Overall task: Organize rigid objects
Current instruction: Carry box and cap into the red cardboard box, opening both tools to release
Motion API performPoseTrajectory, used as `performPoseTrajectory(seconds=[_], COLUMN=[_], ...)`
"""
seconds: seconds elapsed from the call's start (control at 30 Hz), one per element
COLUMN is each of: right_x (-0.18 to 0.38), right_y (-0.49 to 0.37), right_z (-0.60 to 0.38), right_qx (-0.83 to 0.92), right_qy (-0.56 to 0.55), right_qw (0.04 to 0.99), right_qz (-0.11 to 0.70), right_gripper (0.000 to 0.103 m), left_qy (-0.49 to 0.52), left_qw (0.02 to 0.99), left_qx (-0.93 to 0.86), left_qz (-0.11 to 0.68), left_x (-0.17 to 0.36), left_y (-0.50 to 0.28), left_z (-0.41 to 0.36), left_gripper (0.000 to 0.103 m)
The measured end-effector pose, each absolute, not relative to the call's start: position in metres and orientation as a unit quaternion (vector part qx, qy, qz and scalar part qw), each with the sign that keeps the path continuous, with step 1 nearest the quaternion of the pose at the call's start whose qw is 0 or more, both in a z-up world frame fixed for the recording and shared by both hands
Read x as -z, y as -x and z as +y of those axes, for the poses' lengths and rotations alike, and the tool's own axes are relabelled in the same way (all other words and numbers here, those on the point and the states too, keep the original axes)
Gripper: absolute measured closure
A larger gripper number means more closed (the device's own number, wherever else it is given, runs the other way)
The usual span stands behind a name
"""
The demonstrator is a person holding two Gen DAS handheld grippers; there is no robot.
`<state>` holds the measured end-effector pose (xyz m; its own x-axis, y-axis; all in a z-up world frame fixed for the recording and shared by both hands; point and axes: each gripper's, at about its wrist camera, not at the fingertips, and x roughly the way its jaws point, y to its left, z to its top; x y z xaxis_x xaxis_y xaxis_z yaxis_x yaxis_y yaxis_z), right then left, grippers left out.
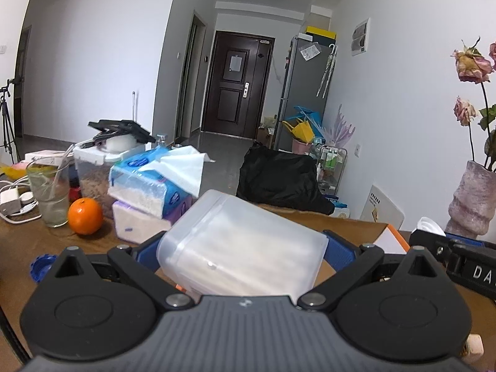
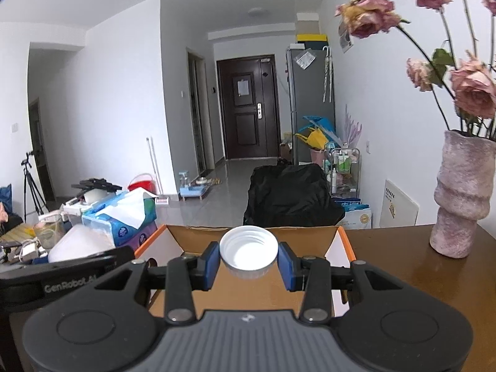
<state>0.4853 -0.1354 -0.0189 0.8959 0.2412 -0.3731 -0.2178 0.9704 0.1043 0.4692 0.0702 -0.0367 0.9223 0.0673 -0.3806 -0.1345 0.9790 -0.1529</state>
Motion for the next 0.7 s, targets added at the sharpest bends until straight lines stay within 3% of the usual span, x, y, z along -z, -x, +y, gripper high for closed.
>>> performPoseTrajectory(seconds=[0.7], right_x=[0.058], right_y=[-0.558], right_z=[-0.125], right_qx=[-0.083], right_qy=[-0.013], right_qw=[0.955], right_qz=[0.285], right_gripper=[0.064], left_qy=[0.053], left_qw=[0.968], left_qx=[-0.072], left_qz=[0.235], left_x=[0.066], left_y=[-0.540], left_z=[0.064], left_gripper=[0.001])
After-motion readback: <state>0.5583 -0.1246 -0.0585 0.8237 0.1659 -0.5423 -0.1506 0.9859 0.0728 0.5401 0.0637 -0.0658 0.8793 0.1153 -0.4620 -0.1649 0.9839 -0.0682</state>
